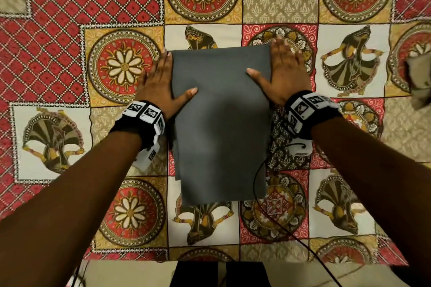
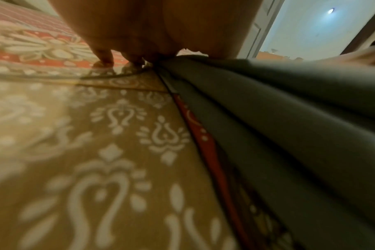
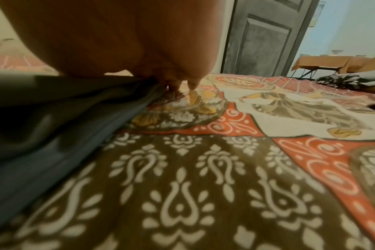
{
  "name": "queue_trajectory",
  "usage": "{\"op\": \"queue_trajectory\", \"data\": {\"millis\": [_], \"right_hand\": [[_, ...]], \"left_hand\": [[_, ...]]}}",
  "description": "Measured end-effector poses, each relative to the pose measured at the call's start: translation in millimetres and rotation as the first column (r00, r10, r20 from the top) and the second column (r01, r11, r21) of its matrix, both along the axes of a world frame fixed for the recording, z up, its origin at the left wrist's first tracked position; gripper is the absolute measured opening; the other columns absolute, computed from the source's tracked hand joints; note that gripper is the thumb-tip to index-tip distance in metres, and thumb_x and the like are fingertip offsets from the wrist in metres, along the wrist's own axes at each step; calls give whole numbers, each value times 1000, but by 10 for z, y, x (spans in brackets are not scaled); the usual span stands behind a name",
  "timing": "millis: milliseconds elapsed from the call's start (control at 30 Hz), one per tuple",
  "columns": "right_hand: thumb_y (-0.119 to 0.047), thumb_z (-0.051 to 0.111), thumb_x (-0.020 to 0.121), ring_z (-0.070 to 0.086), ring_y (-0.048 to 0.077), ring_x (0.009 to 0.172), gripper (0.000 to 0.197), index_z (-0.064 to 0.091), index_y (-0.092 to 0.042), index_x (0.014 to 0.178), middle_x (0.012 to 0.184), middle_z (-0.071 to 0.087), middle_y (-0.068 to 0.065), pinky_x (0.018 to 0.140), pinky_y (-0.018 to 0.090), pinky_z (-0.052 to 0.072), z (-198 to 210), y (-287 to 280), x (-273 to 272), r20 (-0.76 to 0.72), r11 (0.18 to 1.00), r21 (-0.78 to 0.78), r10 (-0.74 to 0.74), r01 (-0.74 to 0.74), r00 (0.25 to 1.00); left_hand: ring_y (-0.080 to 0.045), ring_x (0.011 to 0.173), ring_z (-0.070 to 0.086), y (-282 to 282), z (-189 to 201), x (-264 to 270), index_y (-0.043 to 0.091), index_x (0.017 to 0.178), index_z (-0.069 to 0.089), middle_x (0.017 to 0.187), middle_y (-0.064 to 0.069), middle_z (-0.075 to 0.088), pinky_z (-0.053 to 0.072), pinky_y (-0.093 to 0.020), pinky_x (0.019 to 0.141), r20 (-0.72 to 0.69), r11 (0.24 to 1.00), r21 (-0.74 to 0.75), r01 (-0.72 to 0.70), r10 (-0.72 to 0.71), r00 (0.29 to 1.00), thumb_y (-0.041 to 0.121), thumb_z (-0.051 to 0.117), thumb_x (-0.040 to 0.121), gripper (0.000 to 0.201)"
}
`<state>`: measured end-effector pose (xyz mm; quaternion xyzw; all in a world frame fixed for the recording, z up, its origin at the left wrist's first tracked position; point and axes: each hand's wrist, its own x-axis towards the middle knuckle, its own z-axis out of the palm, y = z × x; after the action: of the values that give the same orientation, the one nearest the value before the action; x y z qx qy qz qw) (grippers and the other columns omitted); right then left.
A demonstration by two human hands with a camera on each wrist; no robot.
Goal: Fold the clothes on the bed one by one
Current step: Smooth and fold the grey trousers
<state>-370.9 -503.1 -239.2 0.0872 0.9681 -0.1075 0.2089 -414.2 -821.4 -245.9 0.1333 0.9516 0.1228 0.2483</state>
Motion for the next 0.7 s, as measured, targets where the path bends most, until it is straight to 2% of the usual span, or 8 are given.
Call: {"op": "queue_trajectory", "data": {"millis": [167, 267, 367, 433, 467, 533, 633, 700], "right_hand": [[-69, 39, 97, 22, 29, 153, 93, 18, -4, 159, 166, 21, 15, 125, 39, 18, 309, 121, -66, -152, 977, -164, -161, 135, 975], [-64, 49, 96, 51, 30, 131, 75, 40, -11, 149, 144, 53, 15, 112, 46, 41, 448, 53, 87, -144, 915, -302, -320, 266, 936], [-66, 48, 95, 63, 20, 79, 54, 59, -15, 110, 88, 65, 3, 78, 45, 56, 512, -95, 504, 22, 821, -416, -420, 391, 907], [-62, 51, 97, 61, 19, 71, 49, 61, -15, 89, 77, 64, 2, 72, 39, 54, 519, -217, 896, 138, 768, -446, -449, 460, 883], [-60, 55, 96, 65, 18, 75, 46, 64, -16, 88, 80, 68, 2, 75, 37, 54, 513, -300, 1083, 191, 724, -466, -479, 509, 857], [-57, 65, 91, 70, 11, 86, 35, 70, -22, 97, 92, 73, -6, 87, 36, 57, 490, -456, 1349, 281, 548, -567, -574, 615, 769], [-59, 82, 71, 70, 14, 105, 71, 61, -19, 126, 118, 70, -3, 94, 41, 59, 398, -651, 1543, 444, 199, -678, -657, 708, 610], [-62, 89, 60, 66, 19, 113, 94, 51, -24, 137, 130, 61, -1, 93, 40, 59, 354, -752, 1576, 441, 172, -678, -683, 714, 583]], "left_hand": [[-30, 146, 30, -5, 262, -75, 6, 155, 23, 159, -16, 30, 25, -38, 120, -32, 958, 225, -175, 187, 982, 60, 58, 91, 91], [-29, 100, 61, -26, 468, 106, 6, 123, 55, 107, -11, 65, 45, -32, 84, -65, 856, 311, -413, 453, 889, 53, 63, 91, 58], [-26, 83, 62, -265, 470, 471, 10, 87, 69, 81, -4, 68, 46, -29, 83, 332, 728, 112, -677, 615, 716, 79, 60, 76, 71], [-30, 88, 70, -402, 380, 775, 13, 75, 76, 83, -9, 75, 52, -40, 93, 559, 627, 77, -775, 617, 554, 90, 66, 49, 82], [-30, 90, 70, -414, 345, 916, 19, 70, 78, 80, -6, 76, 52, -41, 95, 628, 577, 82, -812, 603, 492, 80, 76, 48, 66], [-23, 87, 69, -339, 356, 1103, 20, 66, 77, 69, 5, 74, 51, -37, 93, 690, 485, 141, -863, 577, 437, 39, 80, 79, 23], [-3, 55, 64, -170, 476, 1195, 15, 52, 72, 53, 8, 66, 54, -20, 67, 775, 368, 202, -908, 507, 378, 3, 57, 97, 48], [-4, 49, 63, -68, 520, 1141, 15, 44, 68, 50, 5, 63, 52, -16, 53, 815, 280, 213, -936, 478, 328, 2, 54, 98, 57]]}}
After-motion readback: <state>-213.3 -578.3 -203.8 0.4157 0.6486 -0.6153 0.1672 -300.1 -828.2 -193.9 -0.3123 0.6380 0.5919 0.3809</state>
